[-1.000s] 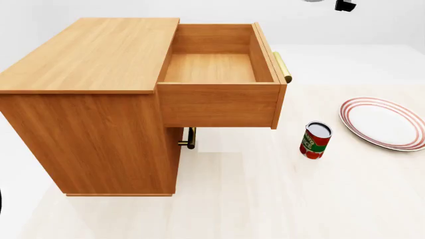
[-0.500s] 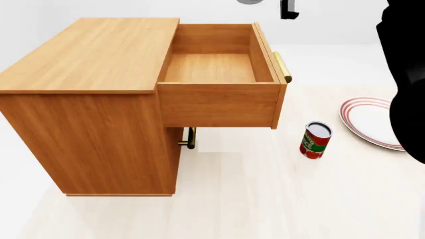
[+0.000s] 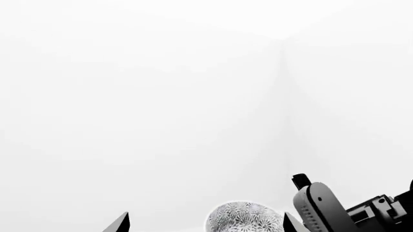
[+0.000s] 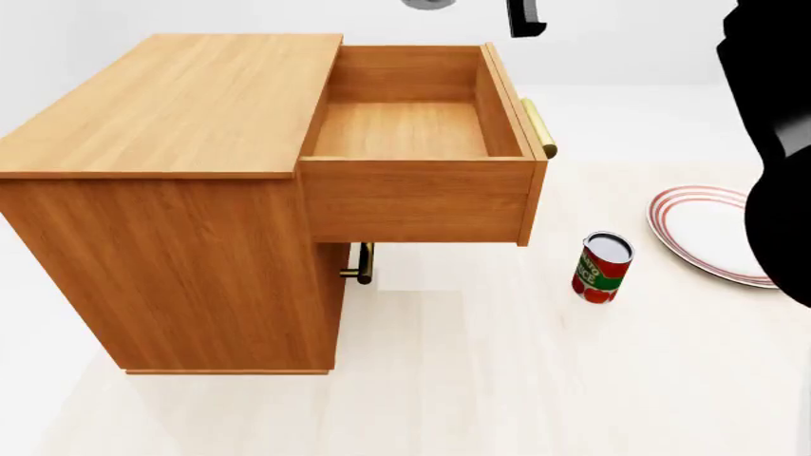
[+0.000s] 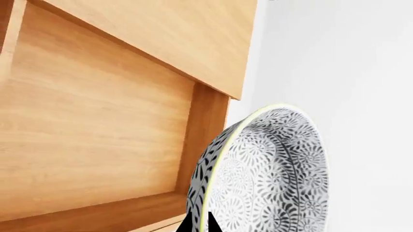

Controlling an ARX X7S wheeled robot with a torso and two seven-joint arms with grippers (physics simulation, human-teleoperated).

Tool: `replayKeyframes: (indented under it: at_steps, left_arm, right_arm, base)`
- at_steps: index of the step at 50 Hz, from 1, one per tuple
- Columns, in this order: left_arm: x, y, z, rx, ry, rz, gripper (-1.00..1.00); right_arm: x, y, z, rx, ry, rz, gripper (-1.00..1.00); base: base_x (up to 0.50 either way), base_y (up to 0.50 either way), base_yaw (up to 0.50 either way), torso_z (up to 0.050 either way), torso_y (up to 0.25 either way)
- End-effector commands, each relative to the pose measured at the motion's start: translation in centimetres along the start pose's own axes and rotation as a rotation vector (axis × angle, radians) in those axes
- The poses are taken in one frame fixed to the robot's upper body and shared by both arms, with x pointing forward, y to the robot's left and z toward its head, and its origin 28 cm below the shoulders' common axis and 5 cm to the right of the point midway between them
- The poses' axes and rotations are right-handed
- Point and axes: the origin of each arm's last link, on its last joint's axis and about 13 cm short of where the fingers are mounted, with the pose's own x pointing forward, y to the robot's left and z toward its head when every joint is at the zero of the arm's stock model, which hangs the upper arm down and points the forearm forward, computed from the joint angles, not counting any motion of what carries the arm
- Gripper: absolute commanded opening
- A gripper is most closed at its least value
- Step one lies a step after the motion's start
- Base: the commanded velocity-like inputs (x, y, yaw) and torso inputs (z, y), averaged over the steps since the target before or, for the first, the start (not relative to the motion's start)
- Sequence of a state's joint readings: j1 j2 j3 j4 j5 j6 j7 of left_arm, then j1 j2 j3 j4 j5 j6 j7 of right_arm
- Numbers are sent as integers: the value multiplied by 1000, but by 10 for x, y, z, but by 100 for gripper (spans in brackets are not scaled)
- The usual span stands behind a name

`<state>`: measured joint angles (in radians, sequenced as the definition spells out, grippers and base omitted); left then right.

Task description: Put the bowl in the top drawer of the cabinet.

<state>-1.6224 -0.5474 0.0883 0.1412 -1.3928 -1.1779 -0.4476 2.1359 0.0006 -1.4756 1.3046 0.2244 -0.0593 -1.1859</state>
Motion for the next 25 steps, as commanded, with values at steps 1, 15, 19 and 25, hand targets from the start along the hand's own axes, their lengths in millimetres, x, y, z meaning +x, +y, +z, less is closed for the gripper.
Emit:
replayKeyframes:
  at_steps: [1, 15, 19, 25]
  left_arm:
    - [-3, 0, 0, 14, -13, -14, 100]
    - [-3, -2, 0, 29, -19, -19, 100]
    - [-3, -1, 0, 29, -20, -18, 100]
    - [-4, 0, 1, 25, -25, -12, 100]
  right_arm:
    - [-1, -1, 2, -20, -9, 3, -100]
    - [0, -1, 3, 4, -43, 93, -100]
    - [1, 0, 3, 3, -44, 105, -100]
    - [1, -1, 4, 0, -42, 107, -100]
  base:
    - [0, 0, 0, 0, 0]
    - [0, 0, 0, 0, -5]
    - [0, 0, 0, 0, -95]
    - [0, 0, 0, 0, -123]
